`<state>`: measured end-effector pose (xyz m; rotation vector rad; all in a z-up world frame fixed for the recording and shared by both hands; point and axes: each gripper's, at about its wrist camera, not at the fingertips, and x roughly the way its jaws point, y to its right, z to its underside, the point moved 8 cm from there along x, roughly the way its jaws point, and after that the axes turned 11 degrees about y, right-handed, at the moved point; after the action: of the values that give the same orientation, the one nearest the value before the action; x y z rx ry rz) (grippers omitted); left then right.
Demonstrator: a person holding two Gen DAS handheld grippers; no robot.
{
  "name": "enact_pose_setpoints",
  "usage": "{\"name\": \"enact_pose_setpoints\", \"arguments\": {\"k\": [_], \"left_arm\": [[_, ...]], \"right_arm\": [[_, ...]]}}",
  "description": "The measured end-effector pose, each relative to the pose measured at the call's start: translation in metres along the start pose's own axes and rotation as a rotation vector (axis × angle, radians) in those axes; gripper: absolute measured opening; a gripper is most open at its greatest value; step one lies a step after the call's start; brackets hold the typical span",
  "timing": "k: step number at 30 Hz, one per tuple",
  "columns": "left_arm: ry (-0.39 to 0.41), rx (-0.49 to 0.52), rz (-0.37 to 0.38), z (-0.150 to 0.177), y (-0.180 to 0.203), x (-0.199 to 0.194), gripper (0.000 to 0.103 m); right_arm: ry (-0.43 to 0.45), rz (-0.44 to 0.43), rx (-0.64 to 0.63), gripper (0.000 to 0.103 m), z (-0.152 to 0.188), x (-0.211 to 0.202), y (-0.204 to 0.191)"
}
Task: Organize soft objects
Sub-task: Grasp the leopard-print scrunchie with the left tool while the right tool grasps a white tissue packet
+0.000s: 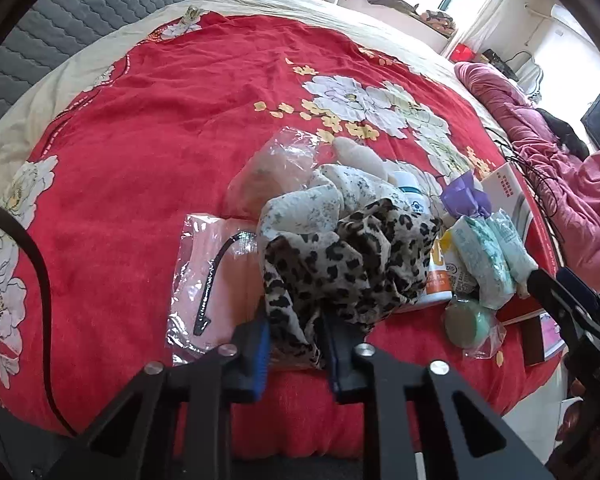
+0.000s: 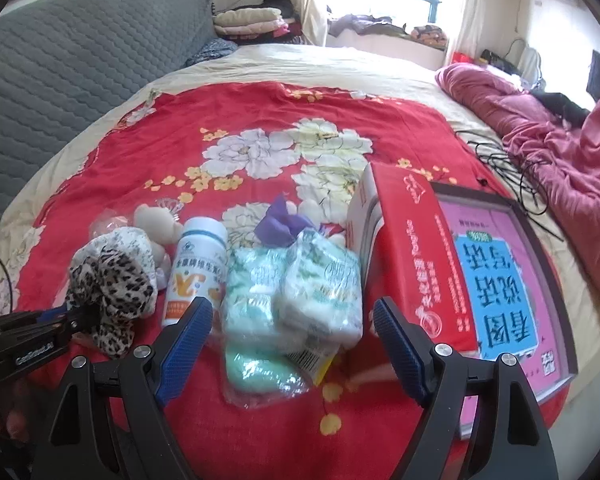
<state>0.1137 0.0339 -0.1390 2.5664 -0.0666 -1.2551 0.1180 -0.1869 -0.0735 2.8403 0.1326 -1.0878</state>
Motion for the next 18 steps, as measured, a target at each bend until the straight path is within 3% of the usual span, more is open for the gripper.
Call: {"name": "enact_pose_setpoints", "arguments": {"k": [4, 9, 12, 18], "left_arm": [[0.009, 0.002, 0.021, -0.001, 0.0, -0.001, 0.014], [0.011, 0.015, 0.037, 0.001, 0.004, -0.002, 0.014], [0.011, 0.026, 0.042, 0.001, 0.005, -0.002, 0.014], [0.015, 0.006, 0.066, -0.001, 0.004, -0.005, 0.007]], "right_arm": [[-0.041, 0.044, 0.012, 0.078, -0.001, 0.015, 0.009], [-0.113, 0.077, -0.045, 0.045, 0.006, 0.037, 0.009], [-0.115, 0.102, -0.065, 0.036, 0.008, 0.043, 0.011], [-0.088, 0.057, -0.011, 0.022, -0.001, 0.039, 0.015]]}}
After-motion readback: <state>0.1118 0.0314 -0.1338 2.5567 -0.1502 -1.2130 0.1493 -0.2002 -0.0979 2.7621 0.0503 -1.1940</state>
